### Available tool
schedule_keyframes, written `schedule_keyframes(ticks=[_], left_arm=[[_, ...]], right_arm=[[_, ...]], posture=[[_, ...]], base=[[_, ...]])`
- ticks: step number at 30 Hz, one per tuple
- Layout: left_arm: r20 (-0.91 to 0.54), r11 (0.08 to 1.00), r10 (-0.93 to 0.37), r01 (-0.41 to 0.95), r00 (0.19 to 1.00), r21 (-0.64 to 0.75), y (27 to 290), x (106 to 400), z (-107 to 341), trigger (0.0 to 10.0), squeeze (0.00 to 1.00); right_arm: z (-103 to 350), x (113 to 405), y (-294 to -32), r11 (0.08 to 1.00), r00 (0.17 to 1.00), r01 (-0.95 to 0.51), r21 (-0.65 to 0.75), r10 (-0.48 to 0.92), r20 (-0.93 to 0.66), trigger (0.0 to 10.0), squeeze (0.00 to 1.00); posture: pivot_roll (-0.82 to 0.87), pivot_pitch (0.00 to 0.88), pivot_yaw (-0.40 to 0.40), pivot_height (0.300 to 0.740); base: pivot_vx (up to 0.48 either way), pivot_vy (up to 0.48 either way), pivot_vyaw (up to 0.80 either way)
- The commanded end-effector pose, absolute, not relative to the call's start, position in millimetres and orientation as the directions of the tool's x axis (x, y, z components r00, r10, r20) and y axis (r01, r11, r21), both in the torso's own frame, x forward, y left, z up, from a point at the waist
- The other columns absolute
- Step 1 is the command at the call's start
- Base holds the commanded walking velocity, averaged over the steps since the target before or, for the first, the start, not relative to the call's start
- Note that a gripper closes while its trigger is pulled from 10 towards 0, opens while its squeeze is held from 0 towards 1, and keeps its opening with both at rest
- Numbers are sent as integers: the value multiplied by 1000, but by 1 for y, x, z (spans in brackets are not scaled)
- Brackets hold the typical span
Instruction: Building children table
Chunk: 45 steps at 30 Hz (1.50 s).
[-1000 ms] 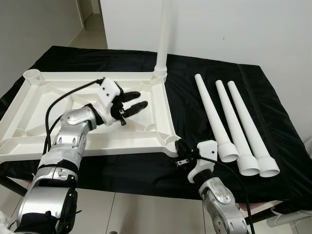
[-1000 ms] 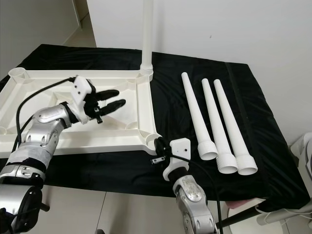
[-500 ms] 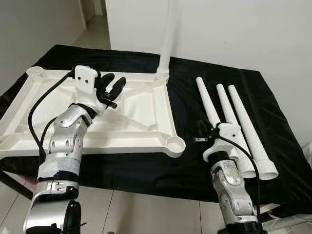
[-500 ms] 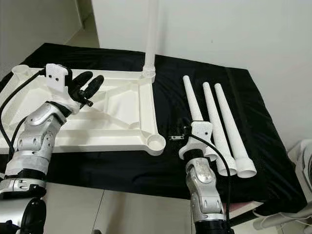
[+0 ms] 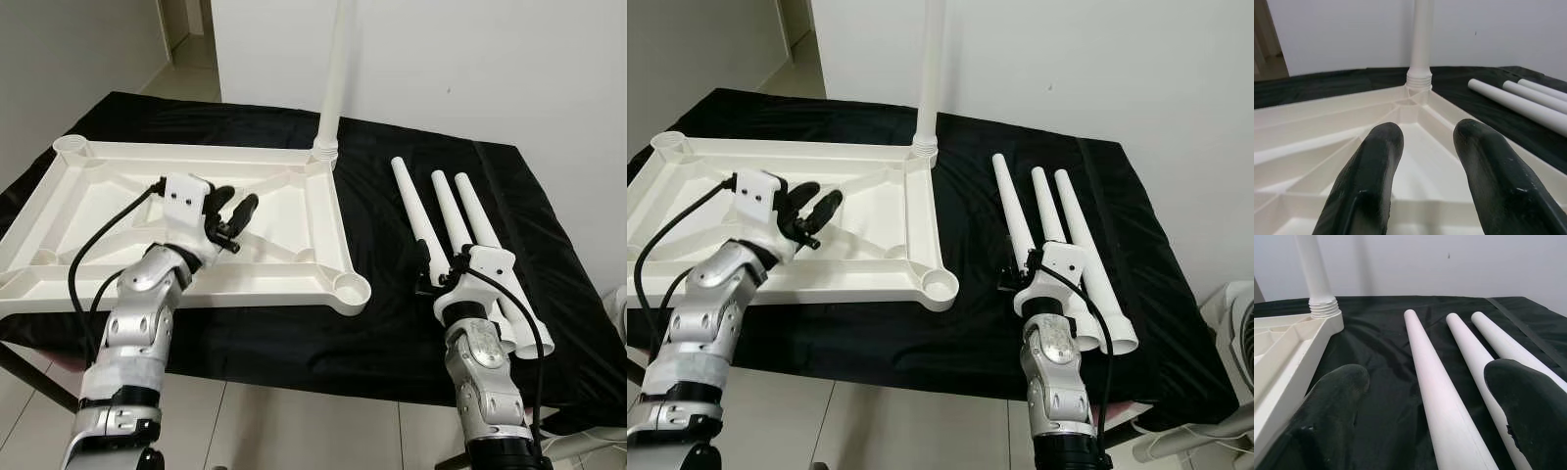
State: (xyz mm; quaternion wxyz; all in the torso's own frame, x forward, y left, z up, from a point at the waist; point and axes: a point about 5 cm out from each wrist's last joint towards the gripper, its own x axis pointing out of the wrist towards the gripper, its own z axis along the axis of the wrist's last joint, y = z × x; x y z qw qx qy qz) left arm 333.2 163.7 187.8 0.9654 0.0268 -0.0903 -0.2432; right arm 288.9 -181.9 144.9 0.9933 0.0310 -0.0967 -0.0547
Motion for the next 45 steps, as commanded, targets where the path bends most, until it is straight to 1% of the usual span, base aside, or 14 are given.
schedule_keyframes(ticks=[1,2,4,5,8,16,21,24,26,28,32,36,38,45], left_arm=[[149,899,-437,427,887,92,167,330,185,10000,0],[146,904,-427,421,892,69,170,326,180,10000,0],[146,904,-427,421,892,69,170,326,180,10000,0],[140,909,-416,415,899,36,174,322,174,10000,0],[113,912,-409,411,905,11,176,310,163,10000,0],[74,876,-482,479,873,61,170,288,151,10000,0],[44,809,-585,578,810,110,157,272,145,10000,0],[5,714,-693,686,721,139,137,255,142,10000,0],[5,714,-693,686,721,139,137,255,142,10000,0],[2,650,-754,745,657,147,117,247,142,10000,0],[10,633,-770,762,638,135,108,247,144,10000,0],[41,578,-816,810,577,97,88,246,152,10000,0],[80,529,-848,847,524,59,74,245,164,10000,0],[84,476,-879,874,469,95,66,245,173,10000,0]], right_arm=[[138,286,-188,990,978,124,72,-134,162,10000,1000],[137,285,-189,990,980,123,73,-132,151,10000,937],[137,285,-189,990,980,123,73,-132,151,10000,937],[134,284,-190,989,982,123,79,-133,131,10000,0],[119,279,-189,991,992,104,86,-110,58,10000,0],[108,271,-192,989,991,133,62,-135,19,10000,0],[106,273,-193,987,990,136,83,-137,10,10000,0],[107,276,-194,988,992,127,90,-128,8,10000,0],[107,276,-194,988,992,127,90,-128,8,10000,0],[109,279,-193,989,993,119,91,-121,15,10000,0],[110,280,-192,989,993,111,92,-114,18,10000,0],[111,282,-188,994,997,68,82,-69,21,10000,0],[110,284,-184,997,999,31,64,-32,16,10000,0],[106,285,-182,998,1000,31,50,-31,-3,10000,0]], posture=[[-69,8,-44,740],[-70,10,-43,740],[-70,10,-43,740],[-68,15,-45,740],[-67,26,-51,740],[-62,37,-60,740],[-50,38,-64,740],[-44,32,-65,740],[-44,32,-65,740],[-42,28,-71,740],[-42,31,-74,740],[-44,30,-78,740],[-49,30,-78,740],[-51,29,-79,740]], base=[[0,0,0],[0,0,0],[0,0,0],[0,0,0],[0,0,0],[0,0,0],[0,0,0],[0,0,0],[0,0,0],[0,0,0],[0,0,0],[0,0,0],[0,0,0],[0,0,0]])
